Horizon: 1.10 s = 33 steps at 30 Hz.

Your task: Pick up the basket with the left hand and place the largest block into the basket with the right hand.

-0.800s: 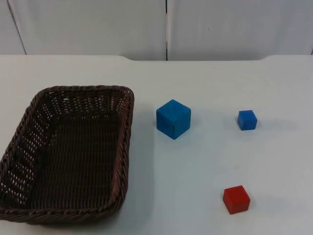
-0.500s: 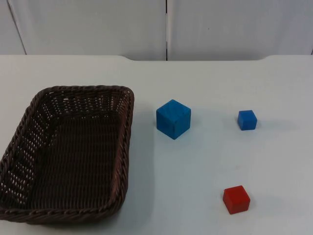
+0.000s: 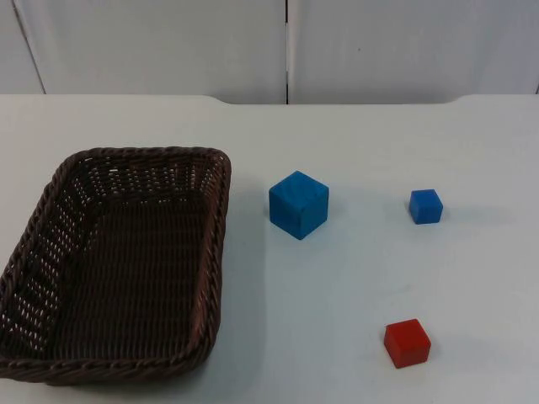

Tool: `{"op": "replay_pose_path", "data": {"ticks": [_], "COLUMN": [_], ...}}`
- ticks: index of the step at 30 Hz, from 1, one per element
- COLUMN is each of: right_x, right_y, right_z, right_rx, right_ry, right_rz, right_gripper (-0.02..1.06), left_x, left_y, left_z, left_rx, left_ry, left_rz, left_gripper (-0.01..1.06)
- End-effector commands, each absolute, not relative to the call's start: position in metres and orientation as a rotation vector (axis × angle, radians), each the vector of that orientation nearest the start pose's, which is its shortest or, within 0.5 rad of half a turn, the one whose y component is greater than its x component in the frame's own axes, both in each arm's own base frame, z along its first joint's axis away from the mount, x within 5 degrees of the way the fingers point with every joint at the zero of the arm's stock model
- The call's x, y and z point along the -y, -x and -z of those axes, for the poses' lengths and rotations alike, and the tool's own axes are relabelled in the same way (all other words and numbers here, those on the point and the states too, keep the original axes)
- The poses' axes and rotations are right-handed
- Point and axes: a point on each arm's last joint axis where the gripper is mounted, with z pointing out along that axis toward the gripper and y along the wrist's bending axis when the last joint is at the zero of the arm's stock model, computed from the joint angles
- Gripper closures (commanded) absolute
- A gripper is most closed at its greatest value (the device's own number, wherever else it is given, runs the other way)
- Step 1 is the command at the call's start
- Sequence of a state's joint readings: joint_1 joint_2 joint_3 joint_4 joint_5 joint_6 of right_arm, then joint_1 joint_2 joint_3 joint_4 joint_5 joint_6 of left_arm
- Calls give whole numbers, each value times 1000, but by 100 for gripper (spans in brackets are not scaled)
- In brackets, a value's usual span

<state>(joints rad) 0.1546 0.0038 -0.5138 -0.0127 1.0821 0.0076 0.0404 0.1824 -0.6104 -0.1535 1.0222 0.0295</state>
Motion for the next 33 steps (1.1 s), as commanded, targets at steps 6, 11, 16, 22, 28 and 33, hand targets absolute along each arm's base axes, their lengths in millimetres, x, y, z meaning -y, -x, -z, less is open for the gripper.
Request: {"op": "replay_pose_path", "data": {"ticks": [6, 11, 16, 22, 28, 33], "right_x": [2, 2, 2, 2, 2, 2], "right_y": [7, 7, 7, 7, 7, 7], "right_z": [-280, -280, -280, -280, -280, -280], "right_rx": [-2044, -2044, -2044, -2044, -2044, -2044], "right_ry": [139, 139, 139, 139, 141, 139], "right_rz": [-80, -80, -80, -80, -84, -80], "right_gripper": [-1, -1, -1, -1, -1, -1], "left_x": [15, 16, 18, 18, 19, 18], "left_y": [-40, -60, -85, -122, -152, -174], "left_z": [-317, -318, -315, -304, -289, -277], "left_rx": [-2082, -2104, -2158, -2232, -2300, -2329], "left_ry": [-6, -15, -35, -41, -62, -50], "left_rz": [204, 220, 261, 284, 321, 318], "left_gripper": [0, 0, 0, 0, 0, 0]}}
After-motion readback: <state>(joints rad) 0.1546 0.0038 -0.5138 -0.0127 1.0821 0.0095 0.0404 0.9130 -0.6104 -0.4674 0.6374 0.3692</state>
